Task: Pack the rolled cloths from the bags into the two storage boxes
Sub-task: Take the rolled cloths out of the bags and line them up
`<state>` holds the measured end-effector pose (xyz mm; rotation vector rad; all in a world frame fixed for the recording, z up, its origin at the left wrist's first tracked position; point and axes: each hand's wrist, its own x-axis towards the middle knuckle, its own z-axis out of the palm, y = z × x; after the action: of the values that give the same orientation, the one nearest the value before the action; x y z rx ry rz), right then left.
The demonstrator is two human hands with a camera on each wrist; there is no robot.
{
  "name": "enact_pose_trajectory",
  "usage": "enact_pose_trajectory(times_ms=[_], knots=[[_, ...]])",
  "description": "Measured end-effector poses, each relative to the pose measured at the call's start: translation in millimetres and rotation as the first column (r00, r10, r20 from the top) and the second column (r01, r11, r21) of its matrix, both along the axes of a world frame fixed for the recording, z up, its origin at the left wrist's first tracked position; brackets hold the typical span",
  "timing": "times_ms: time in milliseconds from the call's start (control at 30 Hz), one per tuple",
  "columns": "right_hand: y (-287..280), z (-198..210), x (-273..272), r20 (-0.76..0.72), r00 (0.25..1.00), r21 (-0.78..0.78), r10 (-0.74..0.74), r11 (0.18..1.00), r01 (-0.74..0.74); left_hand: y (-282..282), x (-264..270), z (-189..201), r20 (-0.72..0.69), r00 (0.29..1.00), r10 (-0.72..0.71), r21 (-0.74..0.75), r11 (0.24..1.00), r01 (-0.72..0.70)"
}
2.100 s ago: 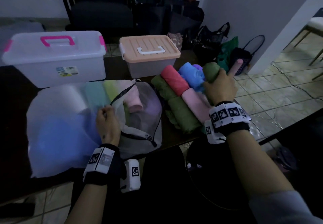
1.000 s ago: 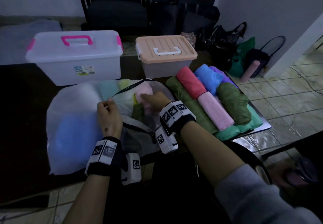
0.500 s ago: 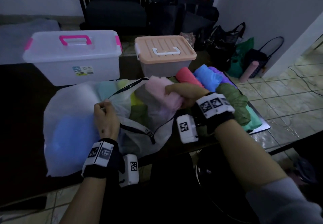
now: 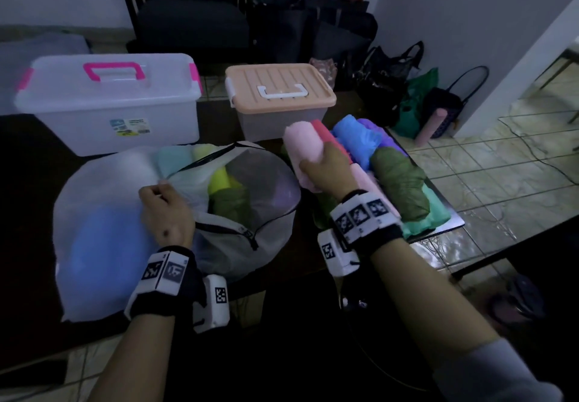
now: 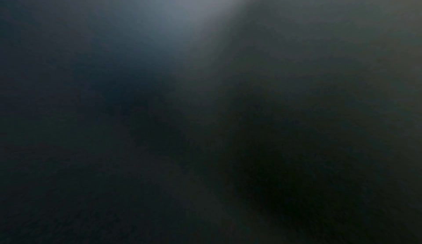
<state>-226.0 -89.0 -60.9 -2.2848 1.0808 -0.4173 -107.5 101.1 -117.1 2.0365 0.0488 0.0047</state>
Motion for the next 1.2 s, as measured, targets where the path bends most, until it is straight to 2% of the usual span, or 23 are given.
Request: enact_pose_trajectory(times_ms=[100, 133, 267, 333, 400, 533, 633, 733, 833, 900, 967, 1033, 1100, 1167, 1200], knots=[[14, -16, 9, 0.017, 1.000, 0.142, 0.020, 0.990, -0.022, 14, 7, 0, -0.010, 1.000, 0.001, 0.063, 0.998, 0.000], [15, -22, 14, 0.005, 0.999, 0.156, 0.038, 0.987, -0.038, 19, 9, -1, -0.007, 1.000, -0.005, 0.078, 0.997, 0.006], [20, -38, 23, -0.109, 0.990, 0.031, 0.093, 0.995, -0.091, 27, 19, -3, 0.039, 0.999, -0.002, 0.102, 0.995, -0.002], [25, -44, 24, -0.082, 0.988, 0.138, 0.129, 0.984, -0.117, 32, 24, -3, 0.052, 0.998, 0.018, 0.113, 0.993, -0.024], [29, -47, 28, -0.035, 0.992, 0.170, 0.125, 0.978, -0.117, 40, 32, -3, 0.051, 0.998, 0.038, 0.138, 0.989, -0.045], [30, -51, 40, -0.072, 0.994, 0.058, 0.084, 0.995, -0.080, 57, 41, 1, 0.025, 0.998, 0.052, 0.184, 0.981, -0.055], [26, -53, 45, -0.127, 0.990, -0.073, 0.056, 0.995, -0.065, 60, 37, 2, 0.019, 1.000, -0.023, 0.213, 0.977, 0.019], [27, -62, 46, -0.316, 0.947, -0.201, 0.061, 0.971, -0.129, 57, 34, 0, -0.002, 0.992, -0.124, 0.213, 0.969, 0.122], [30, -68, 46, -0.409, 0.907, -0.186, 0.096, 0.965, -0.187, 56, 36, -4, -0.002, 0.987, -0.158, 0.203, 0.967, 0.155], [29, -61, 47, -0.368, 0.923, -0.105, 0.117, 0.980, -0.166, 57, 36, -6, 0.000, 0.985, -0.170, 0.201, 0.965, 0.167], [26, -47, 50, -0.259, 0.963, -0.041, 0.079, 0.995, -0.092, 57, 35, -6, -0.002, 0.984, -0.181, 0.205, 0.963, 0.177], [23, -34, 51, -0.068, 0.997, -0.053, -0.037, 0.998, 0.034, 56, 31, -4, -0.011, 0.982, -0.186, 0.203, 0.962, 0.185], [27, -24, 51, 0.179, 0.978, -0.092, -0.107, 0.988, 0.125, 54, 26, -2, -0.028, 0.983, -0.184, 0.196, 0.963, 0.185], [43, -16, 52, 0.353, 0.933, -0.034, -0.070, 0.996, 0.087, 53, 23, -1, -0.045, 0.982, -0.182, 0.192, 0.964, 0.187], [56, -13, 53, 0.379, 0.925, 0.049, -0.037, 0.999, 0.020, 53, 22, -1, -0.051, 0.982, -0.182, 0.192, 0.963, 0.189]])
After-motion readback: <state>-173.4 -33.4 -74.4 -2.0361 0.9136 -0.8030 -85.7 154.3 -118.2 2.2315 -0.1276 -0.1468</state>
